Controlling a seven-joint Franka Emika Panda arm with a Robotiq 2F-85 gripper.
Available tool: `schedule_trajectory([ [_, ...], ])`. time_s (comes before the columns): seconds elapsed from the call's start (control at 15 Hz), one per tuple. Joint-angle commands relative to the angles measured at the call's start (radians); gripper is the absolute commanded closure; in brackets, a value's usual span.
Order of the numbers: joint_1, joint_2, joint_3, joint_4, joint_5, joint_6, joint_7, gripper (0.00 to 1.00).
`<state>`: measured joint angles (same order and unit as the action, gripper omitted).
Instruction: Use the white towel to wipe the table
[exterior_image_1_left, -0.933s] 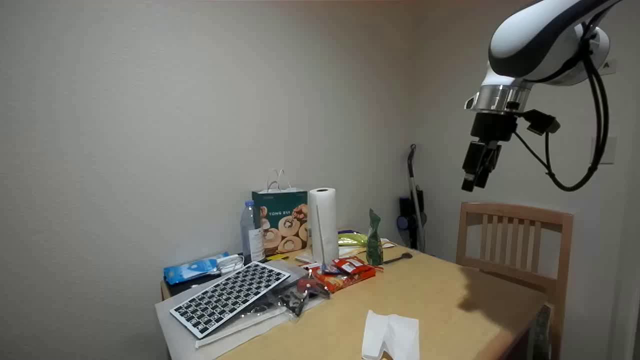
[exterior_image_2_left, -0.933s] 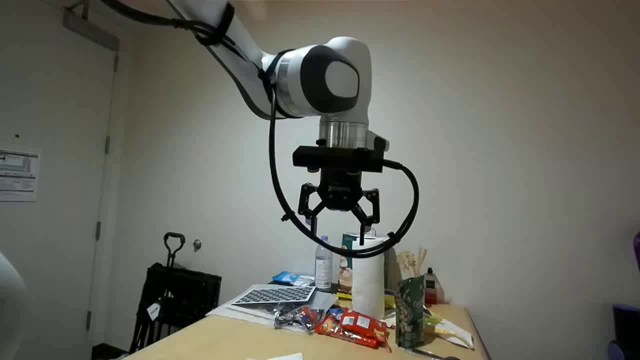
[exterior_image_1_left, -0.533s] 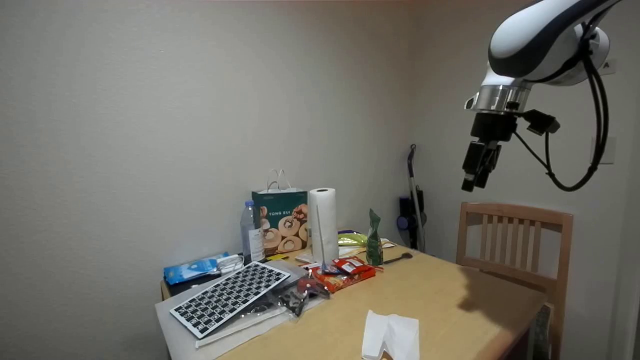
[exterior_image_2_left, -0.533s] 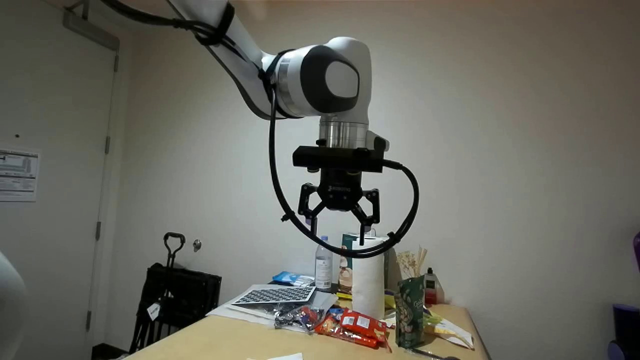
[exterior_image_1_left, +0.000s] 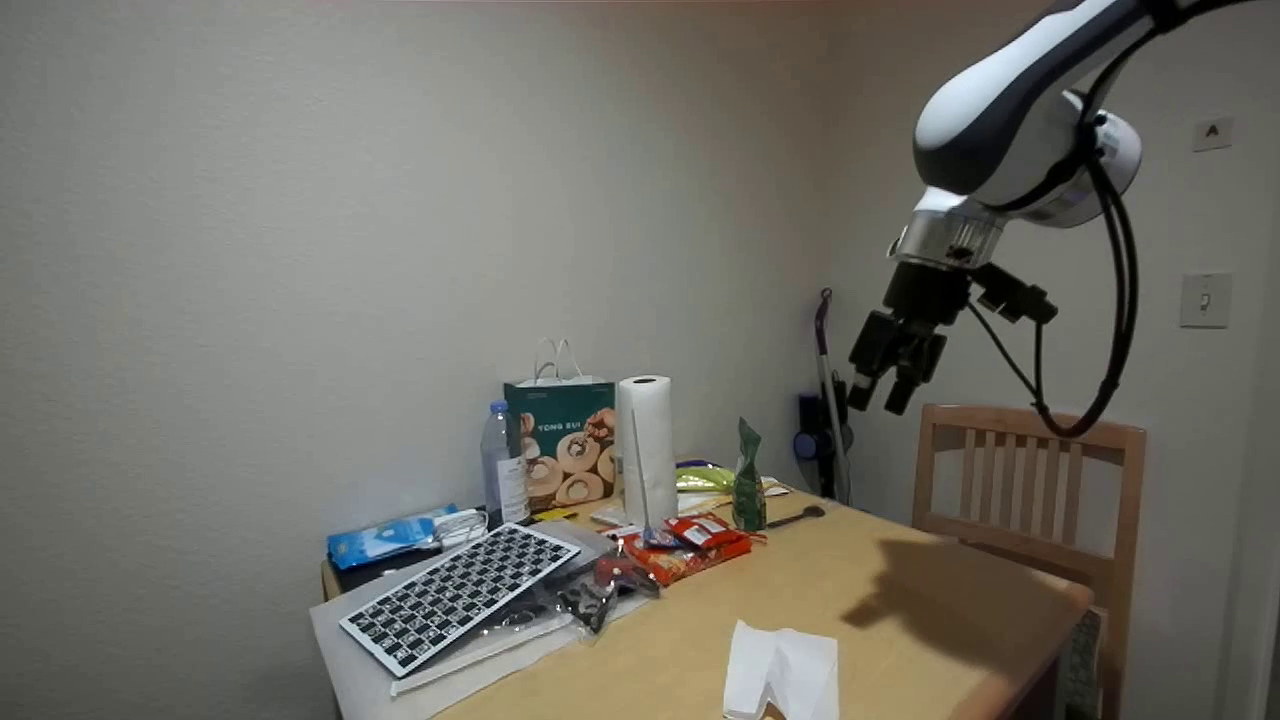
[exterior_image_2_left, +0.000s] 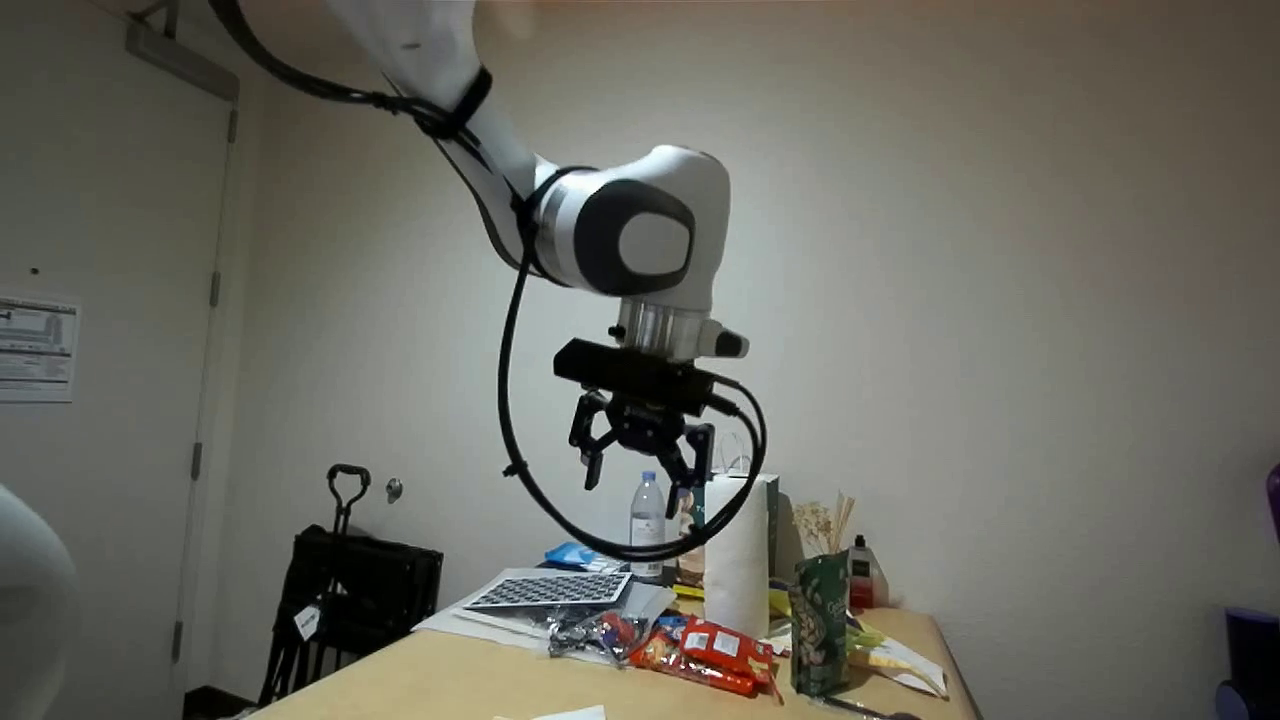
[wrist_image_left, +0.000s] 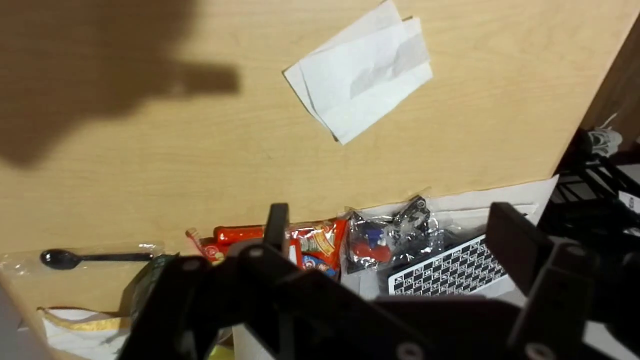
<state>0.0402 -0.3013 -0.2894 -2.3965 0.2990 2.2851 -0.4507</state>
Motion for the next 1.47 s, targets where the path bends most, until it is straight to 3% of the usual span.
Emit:
schedule_trajectory([
  [0.0,0.009,0.143,0.077,0.011,0.095,0.148,0.094,0.00],
  [0.07,-0.014,0.080,0.068,0.002,0.066,0.080,0.039,0.00],
  [0.27,-0.014,0.153,0.108,0.009,0.074,0.137,0.085,0.00],
  [0.73,-0.019,0.183,0.113,0.009,0.092,0.152,0.112,0.00],
  [1.13,-0.044,0.281,0.153,-0.017,0.052,0.114,0.267,0.00],
  [1.4,-0.054,0.306,0.176,-0.017,0.065,0.108,0.229,0.00],
])
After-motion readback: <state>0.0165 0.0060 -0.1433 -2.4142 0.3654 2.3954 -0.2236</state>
